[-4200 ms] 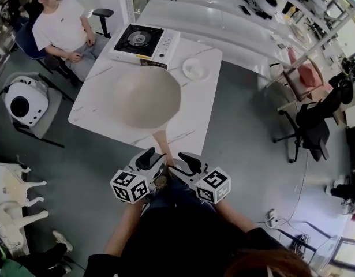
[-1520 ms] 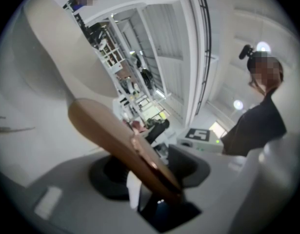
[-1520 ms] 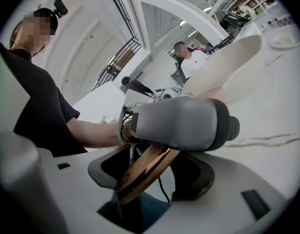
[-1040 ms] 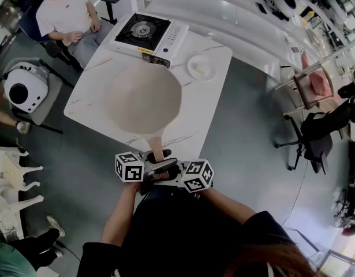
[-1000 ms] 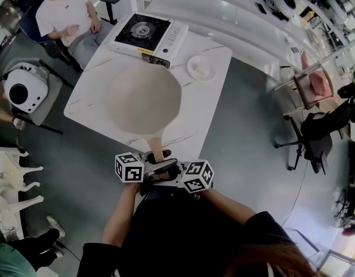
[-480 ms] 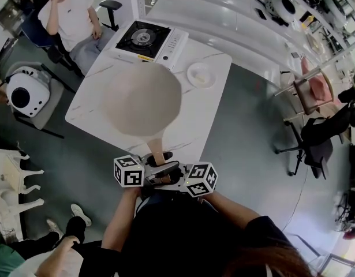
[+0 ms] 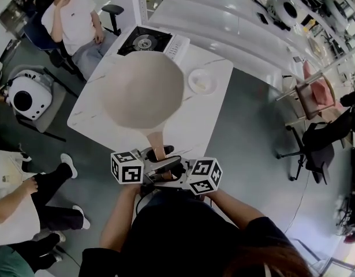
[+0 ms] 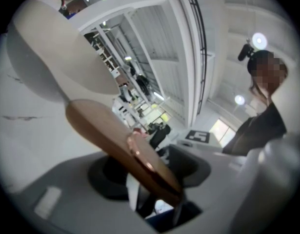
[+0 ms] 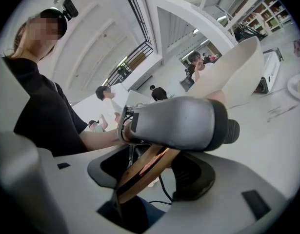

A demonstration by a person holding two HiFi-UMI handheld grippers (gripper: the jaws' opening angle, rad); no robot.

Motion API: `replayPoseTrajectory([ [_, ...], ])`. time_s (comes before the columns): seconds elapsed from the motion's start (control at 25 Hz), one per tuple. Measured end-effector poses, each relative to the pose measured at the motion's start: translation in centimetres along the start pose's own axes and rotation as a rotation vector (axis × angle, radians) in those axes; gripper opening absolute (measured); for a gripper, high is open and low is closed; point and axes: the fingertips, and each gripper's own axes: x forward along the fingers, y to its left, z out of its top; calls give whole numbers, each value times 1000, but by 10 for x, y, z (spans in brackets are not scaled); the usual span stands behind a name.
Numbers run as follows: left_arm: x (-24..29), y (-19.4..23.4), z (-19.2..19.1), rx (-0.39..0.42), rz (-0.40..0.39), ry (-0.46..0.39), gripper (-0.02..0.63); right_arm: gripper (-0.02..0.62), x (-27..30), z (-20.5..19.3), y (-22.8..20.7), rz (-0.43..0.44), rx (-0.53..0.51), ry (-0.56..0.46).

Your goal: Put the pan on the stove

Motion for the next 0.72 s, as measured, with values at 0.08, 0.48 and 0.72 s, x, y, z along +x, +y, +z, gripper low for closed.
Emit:
replayPoseTrajectory([
  [0.08, 3, 0, 9, 9, 5, 0, 236, 249, -4, 8, -2, 2, -9, -1],
  [0.48, 25, 7, 56, 16, 28, -30, 238, 249, -28, 48, -23, 24, -36, 10],
  [0.72, 34, 18, 87, 31, 34, -21, 240, 249, -34, 76, -41, 26, -44, 0],
])
